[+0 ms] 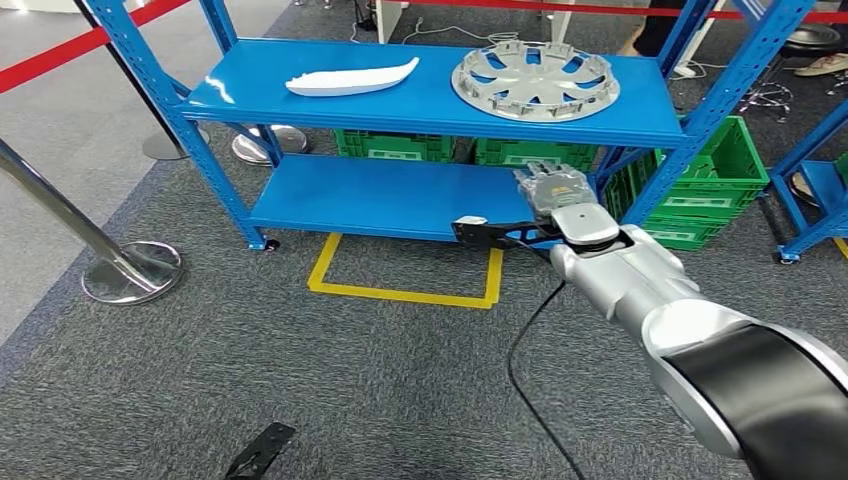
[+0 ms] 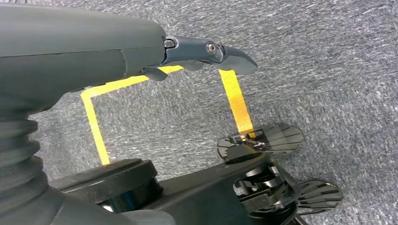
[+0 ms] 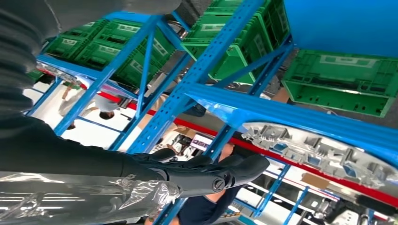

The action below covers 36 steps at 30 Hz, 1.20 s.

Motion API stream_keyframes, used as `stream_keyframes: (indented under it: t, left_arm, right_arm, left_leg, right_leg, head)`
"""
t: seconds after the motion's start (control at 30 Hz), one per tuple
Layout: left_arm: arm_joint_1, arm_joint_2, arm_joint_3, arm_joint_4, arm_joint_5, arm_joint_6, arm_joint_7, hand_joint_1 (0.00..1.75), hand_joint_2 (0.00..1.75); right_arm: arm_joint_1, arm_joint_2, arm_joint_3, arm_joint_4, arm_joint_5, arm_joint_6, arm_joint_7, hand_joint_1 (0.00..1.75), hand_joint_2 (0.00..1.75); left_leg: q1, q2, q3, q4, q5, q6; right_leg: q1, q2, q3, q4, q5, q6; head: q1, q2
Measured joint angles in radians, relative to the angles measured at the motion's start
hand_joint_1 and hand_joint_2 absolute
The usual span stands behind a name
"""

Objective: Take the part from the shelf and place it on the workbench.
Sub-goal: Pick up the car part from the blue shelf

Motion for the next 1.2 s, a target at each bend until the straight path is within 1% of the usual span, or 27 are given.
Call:
stream_keyframes:
  t: [0.23, 0.37, 0.53, 0.63, 0.77, 0.9, 0.97, 1.07, 1.17, 1.2]
  left_arm:
    - [0.000, 0.001, 0.002, 0.000, -0.005, 0.001, 0.000, 0.00, 1.75]
    - [0.000, 0.002, 0.010, 0.000, -0.007, 0.003, 0.000, 0.00, 0.00]
    - [0.001, 0.004, 0.020, 0.000, -0.008, 0.011, 0.000, 0.00, 0.00]
    - [0.002, 0.006, 0.021, 0.000, -0.013, 0.012, 0.002, 0.00, 0.00]
    - [0.002, 0.007, 0.023, 0.000, -0.016, 0.008, 0.006, 0.00, 0.00]
    - [0.002, 0.007, 0.024, 0.000, -0.018, 0.008, 0.008, 0.00, 0.00]
    - [0.003, 0.008, 0.025, 0.000, -0.019, 0.008, 0.009, 0.00, 0.00]
    - [0.003, 0.010, 0.025, 0.000, -0.023, 0.010, 0.009, 0.00, 0.00]
    - [0.002, 0.011, 0.026, 0.000, -0.025, 0.011, 0.009, 0.00, 0.00]
    - [0.002, 0.011, 0.026, 0.000, -0.025, 0.011, 0.009, 0.00, 0.00]
  right_arm:
    - [0.004, -0.003, -0.002, 0.006, -0.002, 0.010, 0.008, 0.00, 1.75]
    - [0.006, -0.003, -0.018, 0.006, -0.014, -0.008, 0.009, 0.00, 1.75]
    - [-0.005, 0.001, -0.031, 0.003, -0.026, -0.062, -0.014, 0.00, 1.75]
    - [-0.024, 0.014, -0.040, -0.008, -0.028, -0.092, -0.033, 0.00, 1.75]
    - [-0.060, 0.039, -0.042, -0.015, -0.022, -0.096, -0.041, 0.00, 1.75]
    - [-0.071, 0.057, -0.042, -0.020, -0.018, -0.095, -0.041, 0.00, 1.75]
    - [-0.070, 0.062, -0.042, -0.020, -0.016, -0.094, -0.041, 0.00, 1.75]
    - [-0.069, 0.064, -0.042, -0.020, -0.013, -0.094, -0.041, 0.00, 1.75]
    - [-0.069, 0.064, -0.042, -0.021, -0.010, -0.093, -0.040, 0.00, 1.75]
    - [-0.069, 0.064, -0.042, -0.021, -0.010, -0.093, -0.039, 0.00, 1.75]
  left_leg:
    - [0.000, 0.000, 0.000, 0.000, 0.000, 0.000]
    - [0.000, 0.000, 0.000, 0.000, 0.000, 0.000]
    - [0.000, 0.000, -0.001, 0.000, 0.000, 0.000]
    - [0.000, 0.000, -0.001, 0.000, 0.000, 0.000]
    - [-0.001, 0.000, -0.001, 0.000, 0.000, 0.000]
    - [-0.004, -0.001, -0.001, 0.000, -0.001, 0.002]
    - [-0.007, -0.001, -0.002, 0.001, -0.001, 0.005]
    - [-0.013, -0.001, -0.002, 0.001, -0.002, 0.012]
    - [-0.014, 0.001, 0.000, -0.007, -0.002, 0.026]
    - [-0.012, 0.003, 0.004, -0.011, -0.001, 0.031]
  right_leg:
    - [0.000, 0.000, 0.000, 0.000, 0.000, 0.000]
    - [0.000, 0.000, 0.000, 0.000, 0.000, 0.000]
    - [0.000, 0.000, 0.000, 0.000, 0.000, 0.000]
    - [0.000, 0.000, 0.000, 0.000, 0.000, 0.000]
    - [-0.001, -0.001, 0.001, 0.000, 0.000, 0.000]
    - [-0.004, -0.002, 0.001, -0.001, 0.000, 0.001]
    - [-0.007, -0.002, 0.001, -0.001, 0.000, 0.004]
    - [-0.013, -0.002, 0.002, -0.005, 0.002, 0.011]
    - [-0.014, -0.001, 0.004, -0.004, 0.009, 0.023]
    - [-0.012, -0.006, -0.001, 0.005, 0.005, 0.024]
  head:
    - [0.000, 0.000]
    - [0.000, 0.000]
    - [0.000, 0.000]
    - [0.000, 0.000]
    - [0.000, 0.000]
    - [0.000, 0.000]
    - [0.000, 0.000]
    - [0.000, 0.000]
    - [0.000, 0.000]
    - [0.001, 0.000]
